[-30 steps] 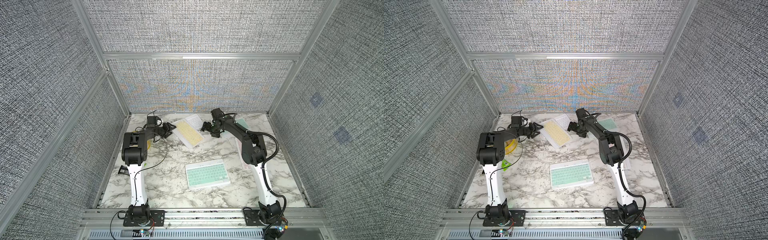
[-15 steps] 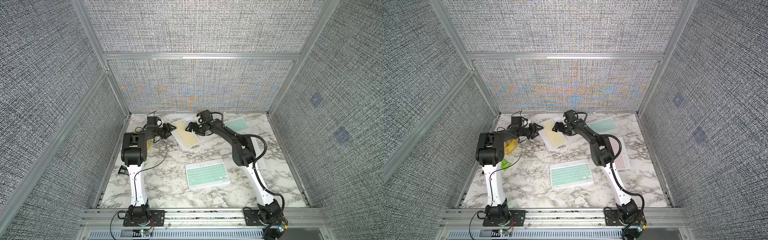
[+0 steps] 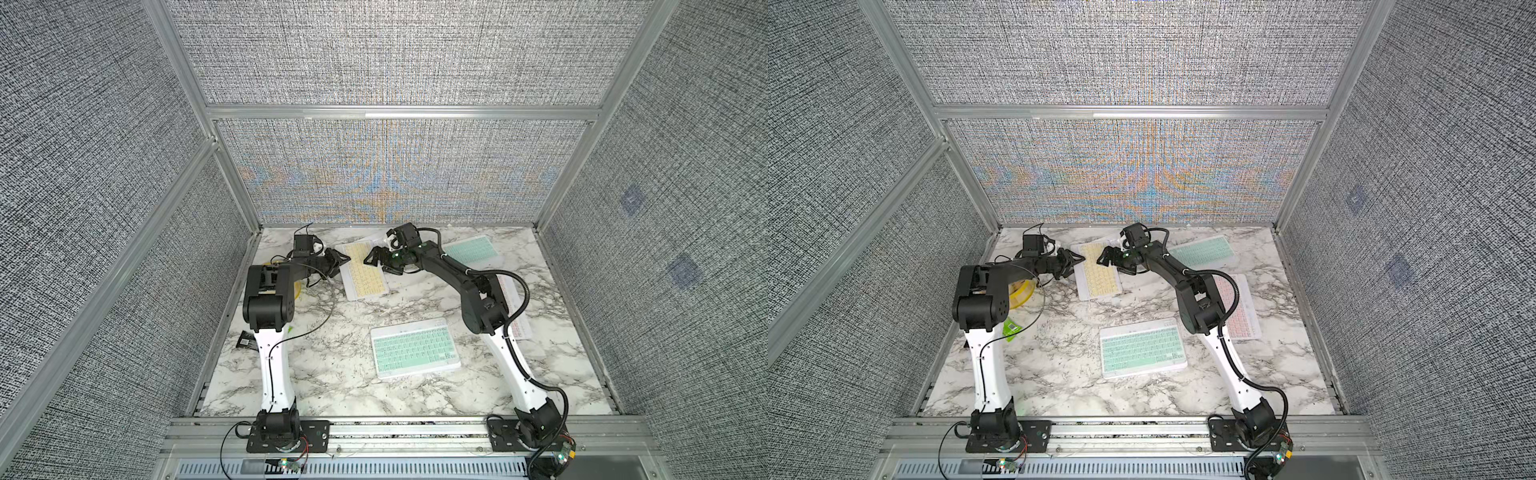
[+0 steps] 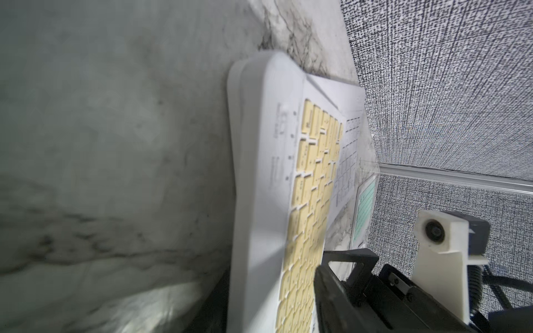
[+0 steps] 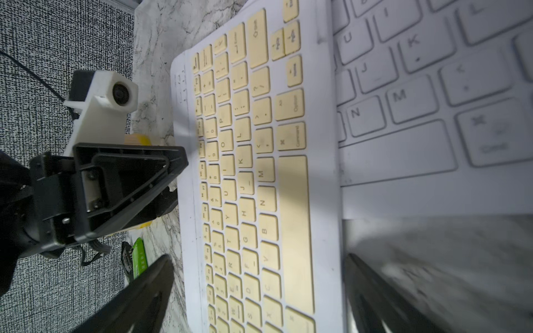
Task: Stack the numeric keypads
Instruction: Pick up the numeric keypad from the center of the board.
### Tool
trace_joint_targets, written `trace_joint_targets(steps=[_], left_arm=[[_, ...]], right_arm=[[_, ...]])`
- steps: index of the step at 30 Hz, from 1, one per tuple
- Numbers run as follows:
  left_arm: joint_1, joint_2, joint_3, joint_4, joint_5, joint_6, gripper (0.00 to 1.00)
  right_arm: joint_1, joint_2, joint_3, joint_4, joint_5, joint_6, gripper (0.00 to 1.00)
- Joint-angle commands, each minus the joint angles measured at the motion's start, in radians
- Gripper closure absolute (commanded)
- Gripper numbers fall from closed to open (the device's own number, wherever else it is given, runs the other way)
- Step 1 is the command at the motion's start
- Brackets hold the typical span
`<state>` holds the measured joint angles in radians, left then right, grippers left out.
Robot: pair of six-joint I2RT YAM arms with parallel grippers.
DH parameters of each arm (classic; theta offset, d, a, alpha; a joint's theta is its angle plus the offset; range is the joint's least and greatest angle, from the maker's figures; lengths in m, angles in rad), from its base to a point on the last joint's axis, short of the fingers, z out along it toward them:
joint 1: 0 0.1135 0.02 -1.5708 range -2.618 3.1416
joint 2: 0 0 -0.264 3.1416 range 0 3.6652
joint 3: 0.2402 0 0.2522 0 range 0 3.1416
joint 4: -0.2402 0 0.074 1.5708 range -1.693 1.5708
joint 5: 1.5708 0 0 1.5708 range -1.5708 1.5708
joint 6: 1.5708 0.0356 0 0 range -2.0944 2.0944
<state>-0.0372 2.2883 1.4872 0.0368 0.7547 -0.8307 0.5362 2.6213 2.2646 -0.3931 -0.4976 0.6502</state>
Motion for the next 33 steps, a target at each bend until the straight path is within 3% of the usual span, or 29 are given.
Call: trace_joint_targets(steps=[1, 16, 22, 27, 33], left_arm=[[-0.003, -0.014, -0.012, 0.004, -0.001, -0.032, 0.61], [-0.003, -0.149, -0.122, 0.137, 0.000, -0.123, 0.89], [-0.004, -0.217, -0.156, 0.142, -0.021, -0.128, 1.00], [-0.004, -0.297, -0.190, 0.143, -0.046, -0.139, 1.00], [-0.012, -0.472, -0.192, 0.081, -0.137, -0.137, 1.00]], right_arm=[[0.004, 0.027, -0.019, -0.153, 0.016, 0.035, 0.06], [0.001, -0.031, -0.060, -0.075, -0.048, 0.093, 0.06], [-0.041, -0.120, -0.141, 0.078, -0.092, 0.210, 0.06], [-0.102, -0.261, -0.275, 0.185, -0.084, 0.390, 0.06], [-0.119, -0.508, -0.618, 0.441, -0.138, 0.622, 0.07]])
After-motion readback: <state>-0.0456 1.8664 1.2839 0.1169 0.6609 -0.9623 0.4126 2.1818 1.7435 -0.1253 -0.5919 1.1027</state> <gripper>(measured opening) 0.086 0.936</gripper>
